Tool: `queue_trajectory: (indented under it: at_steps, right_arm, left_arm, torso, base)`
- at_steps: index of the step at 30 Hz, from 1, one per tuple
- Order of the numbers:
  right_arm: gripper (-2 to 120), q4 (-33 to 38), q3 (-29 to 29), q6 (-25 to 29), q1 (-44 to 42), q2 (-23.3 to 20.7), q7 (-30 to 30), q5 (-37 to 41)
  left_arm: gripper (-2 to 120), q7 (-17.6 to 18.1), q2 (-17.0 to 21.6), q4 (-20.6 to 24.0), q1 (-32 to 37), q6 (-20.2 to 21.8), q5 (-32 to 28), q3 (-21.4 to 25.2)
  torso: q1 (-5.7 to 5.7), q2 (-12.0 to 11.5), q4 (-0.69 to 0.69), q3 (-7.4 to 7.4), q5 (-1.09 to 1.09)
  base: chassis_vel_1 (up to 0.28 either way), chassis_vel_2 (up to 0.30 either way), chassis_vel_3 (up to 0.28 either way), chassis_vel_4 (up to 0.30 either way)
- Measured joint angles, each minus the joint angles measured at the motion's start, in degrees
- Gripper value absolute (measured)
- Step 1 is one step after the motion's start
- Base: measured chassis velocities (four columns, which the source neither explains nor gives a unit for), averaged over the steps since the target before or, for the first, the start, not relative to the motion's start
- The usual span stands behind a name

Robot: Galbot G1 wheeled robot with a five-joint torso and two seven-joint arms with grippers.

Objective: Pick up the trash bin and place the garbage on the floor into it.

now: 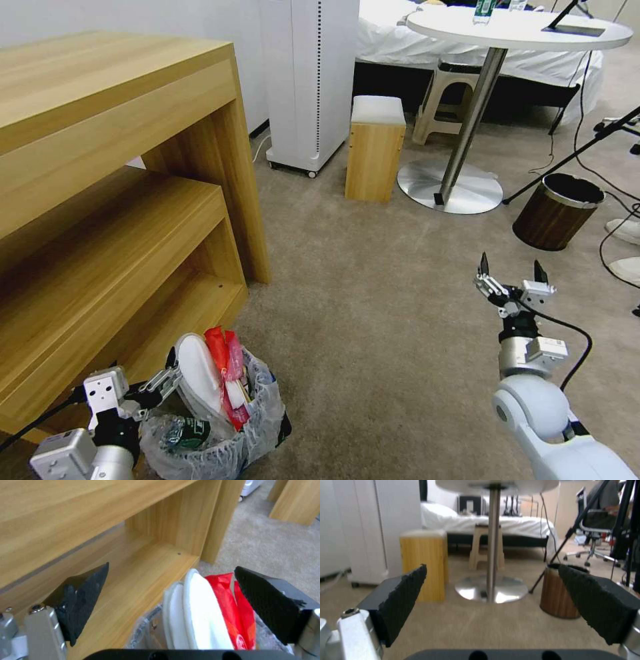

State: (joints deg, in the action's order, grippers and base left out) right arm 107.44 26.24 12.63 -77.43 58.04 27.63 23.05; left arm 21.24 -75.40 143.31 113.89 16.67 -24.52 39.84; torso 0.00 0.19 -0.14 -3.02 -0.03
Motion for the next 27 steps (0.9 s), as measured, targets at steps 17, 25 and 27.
queue_trajectory:
  at_steps: [17,25,27]
  right_arm:
    - [100,3.25,-3.26,-4.33,-2.83,5.87,2.03,-6.27]
    - [100,4.85,-0.86,-4.33,-5.55,8.82,1.5,-7.47]
    - [100,5.03,-0.45,-4.2,-5.84,8.78,1.5,-7.6]
  left_arm:
    - [99,-1.82,0.16,-1.07,-3.4,-3.35,5.65,-0.61]
    - [100,-2.5,-0.43,-4.23,-4.0,-7.18,7.56,-2.34]
    - [100,-2.74,-0.81,-4.94,-4.3,-8.14,9.19,-2.39]
  torso:
    - [0.0,0.0,0.0,0.0,0.02]
    - [0.0,0.0,0.0,0.0,0.04]
    - [0.0,0.0,0.0,0.0,0.03]
  base:
    - [0.0,0.0,0.0,0.0]
    - [0.0,0.0,0.0,0.0]
    - [0.0,0.0,0.0,0.0]
